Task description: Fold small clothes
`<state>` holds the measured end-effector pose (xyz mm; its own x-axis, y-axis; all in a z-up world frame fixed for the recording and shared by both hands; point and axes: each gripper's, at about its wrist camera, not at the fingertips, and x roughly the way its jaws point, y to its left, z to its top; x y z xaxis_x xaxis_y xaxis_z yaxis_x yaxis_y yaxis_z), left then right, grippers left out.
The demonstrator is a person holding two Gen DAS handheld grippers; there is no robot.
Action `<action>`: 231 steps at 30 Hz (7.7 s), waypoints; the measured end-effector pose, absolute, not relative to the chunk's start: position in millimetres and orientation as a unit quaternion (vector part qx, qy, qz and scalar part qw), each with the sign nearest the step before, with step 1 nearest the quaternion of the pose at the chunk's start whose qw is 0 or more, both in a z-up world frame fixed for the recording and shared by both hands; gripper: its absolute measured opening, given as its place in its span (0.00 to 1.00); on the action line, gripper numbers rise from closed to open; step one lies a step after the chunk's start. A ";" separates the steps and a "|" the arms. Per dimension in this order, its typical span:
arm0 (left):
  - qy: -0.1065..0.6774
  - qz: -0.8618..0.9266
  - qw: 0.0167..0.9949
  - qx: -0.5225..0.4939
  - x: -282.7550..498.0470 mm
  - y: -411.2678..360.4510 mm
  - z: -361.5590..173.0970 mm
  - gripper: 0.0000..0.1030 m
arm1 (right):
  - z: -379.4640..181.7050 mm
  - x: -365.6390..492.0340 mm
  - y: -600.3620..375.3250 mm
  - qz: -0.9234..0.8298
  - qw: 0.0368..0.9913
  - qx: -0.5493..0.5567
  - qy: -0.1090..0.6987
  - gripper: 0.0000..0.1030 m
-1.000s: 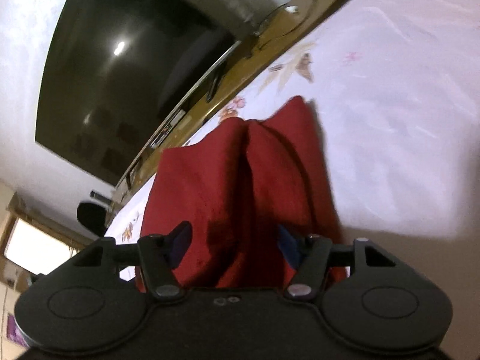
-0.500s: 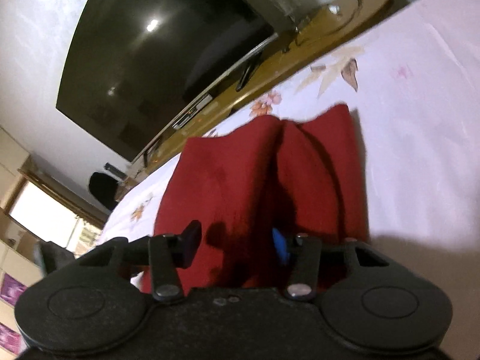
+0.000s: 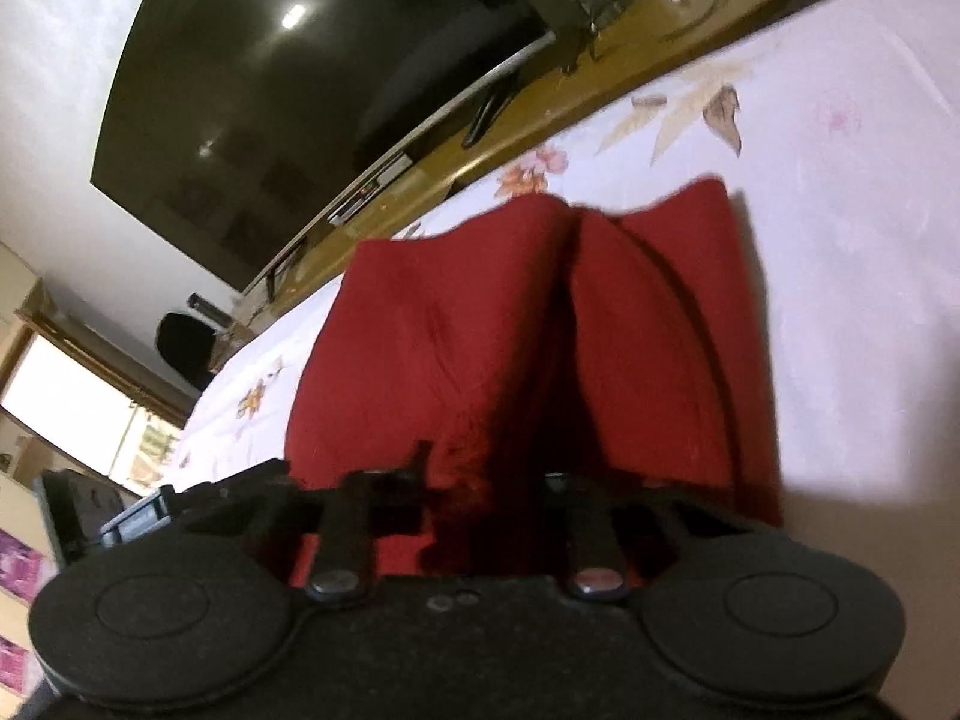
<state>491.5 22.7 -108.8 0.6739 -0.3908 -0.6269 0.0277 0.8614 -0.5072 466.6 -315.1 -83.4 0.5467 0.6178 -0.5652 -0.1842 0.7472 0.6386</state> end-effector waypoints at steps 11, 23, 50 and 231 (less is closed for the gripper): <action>0.369 -0.144 0.897 -0.197 493.1 -5.6 -89.6 0.94 | -26.8 419.3 -326.2 0.243 0.901 0.194 0.301 0.14; 0.397 -0.141 0.889 -0.177 496.6 -19.8 -102.0 0.95 | -83.5 435.7 -364.8 0.194 0.876 0.280 0.342 0.38; 0.414 -0.121 0.893 -0.127 510.5 -46.7 -93.2 0.98 | -78.8 460.6 -362.8 0.108 0.922 0.193 0.320 0.39; 0.366 -0.027 0.924 -0.102 361.8 178.7 -67.3 0.70 | -59.6 419.2 -23.6 0.247 0.887 -0.053 0.387 0.32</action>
<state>361.8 178.7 -67.3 0.7302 -0.1250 -0.6717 -0.0252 0.9775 -0.2092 419.2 -23.6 -59.6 0.5778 0.3970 -0.7131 -0.4792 0.8723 0.0973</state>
